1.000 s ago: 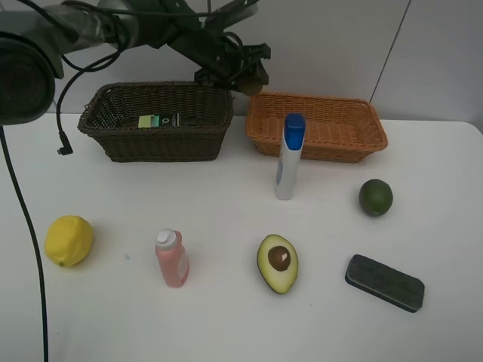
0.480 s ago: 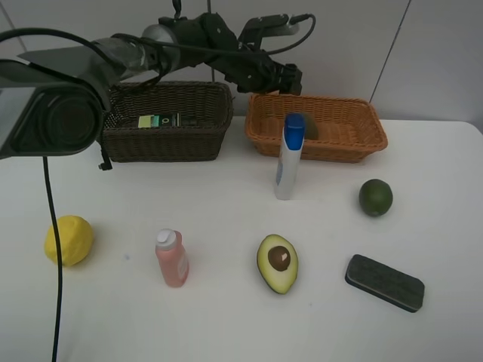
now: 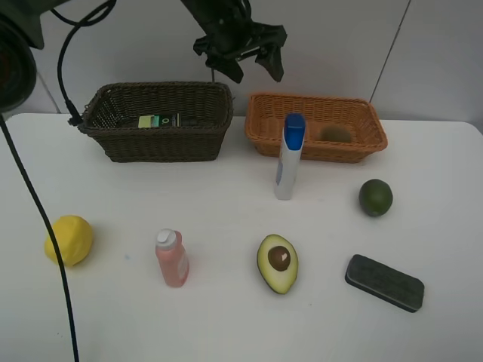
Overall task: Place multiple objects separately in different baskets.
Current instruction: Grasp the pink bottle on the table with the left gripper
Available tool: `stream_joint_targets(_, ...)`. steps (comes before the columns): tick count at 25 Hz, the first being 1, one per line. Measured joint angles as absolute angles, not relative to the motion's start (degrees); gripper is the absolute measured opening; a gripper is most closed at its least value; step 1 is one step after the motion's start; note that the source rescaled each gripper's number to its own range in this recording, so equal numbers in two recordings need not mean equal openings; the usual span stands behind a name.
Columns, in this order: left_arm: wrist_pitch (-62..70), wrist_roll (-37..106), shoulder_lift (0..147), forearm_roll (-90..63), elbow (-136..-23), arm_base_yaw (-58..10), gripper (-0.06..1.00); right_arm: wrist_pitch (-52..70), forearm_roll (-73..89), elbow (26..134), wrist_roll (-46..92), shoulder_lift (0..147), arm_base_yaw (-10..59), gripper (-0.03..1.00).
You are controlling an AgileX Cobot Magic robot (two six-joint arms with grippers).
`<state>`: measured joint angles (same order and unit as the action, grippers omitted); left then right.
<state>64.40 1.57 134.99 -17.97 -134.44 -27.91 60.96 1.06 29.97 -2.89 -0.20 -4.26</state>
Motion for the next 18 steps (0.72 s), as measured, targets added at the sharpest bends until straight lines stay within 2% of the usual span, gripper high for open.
stream_joint_targets(5, 68.77, -5.14, 131.33, -12.88, -132.78, -27.81, 1.00, 60.96, 1.06, 29.97, -2.89, -0.20, -4.26, 1.00)
stream_joint_targets(9, 68.77, -5.93, 124.63, -13.70, -125.12, -27.91, 1.00, 60.96, 1.06, 29.97, -2.89, -0.20, -4.26, 1.00)
stream_joint_targets(18, 68.66, -7.04, 96.32, -13.81, -87.07, -30.08, 1.00, 60.96, 1.06, 29.97, -2.89, -0.20, -4.26, 1.00)
